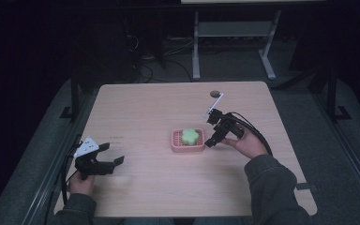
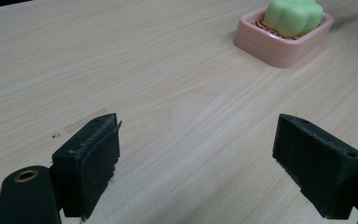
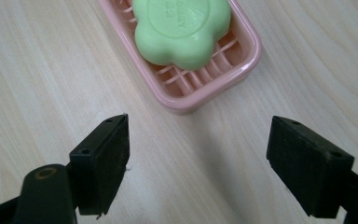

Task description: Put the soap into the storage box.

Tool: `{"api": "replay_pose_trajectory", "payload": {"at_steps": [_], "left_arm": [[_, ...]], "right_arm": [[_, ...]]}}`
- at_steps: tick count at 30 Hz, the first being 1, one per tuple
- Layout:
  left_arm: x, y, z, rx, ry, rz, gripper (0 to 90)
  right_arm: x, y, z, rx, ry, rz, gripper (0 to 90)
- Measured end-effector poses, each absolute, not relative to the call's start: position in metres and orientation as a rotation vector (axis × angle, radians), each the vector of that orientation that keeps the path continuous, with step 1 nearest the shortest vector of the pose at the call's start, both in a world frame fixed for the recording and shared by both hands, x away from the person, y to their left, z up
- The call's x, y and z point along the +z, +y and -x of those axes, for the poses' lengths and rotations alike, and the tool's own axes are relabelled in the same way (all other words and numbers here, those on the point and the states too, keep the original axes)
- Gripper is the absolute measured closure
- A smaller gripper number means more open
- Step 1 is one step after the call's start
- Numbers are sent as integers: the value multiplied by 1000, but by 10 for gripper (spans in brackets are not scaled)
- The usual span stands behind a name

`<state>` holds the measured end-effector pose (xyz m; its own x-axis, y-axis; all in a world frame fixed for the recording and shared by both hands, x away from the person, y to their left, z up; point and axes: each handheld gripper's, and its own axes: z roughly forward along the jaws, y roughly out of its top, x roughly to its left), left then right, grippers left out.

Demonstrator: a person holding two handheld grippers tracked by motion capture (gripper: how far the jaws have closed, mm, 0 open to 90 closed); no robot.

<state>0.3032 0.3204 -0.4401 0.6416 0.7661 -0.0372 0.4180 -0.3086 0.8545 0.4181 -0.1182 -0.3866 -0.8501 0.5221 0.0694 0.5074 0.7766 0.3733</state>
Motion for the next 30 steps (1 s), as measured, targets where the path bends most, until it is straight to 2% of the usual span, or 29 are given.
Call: {"api": "replay_pose_trajectory", "payload": {"at_steps": [30], "left_arm": [[-440,320,-303,479,929,-1947,144]], "right_arm": [[-396,-153,-400,653,2899,-934,213]]}}
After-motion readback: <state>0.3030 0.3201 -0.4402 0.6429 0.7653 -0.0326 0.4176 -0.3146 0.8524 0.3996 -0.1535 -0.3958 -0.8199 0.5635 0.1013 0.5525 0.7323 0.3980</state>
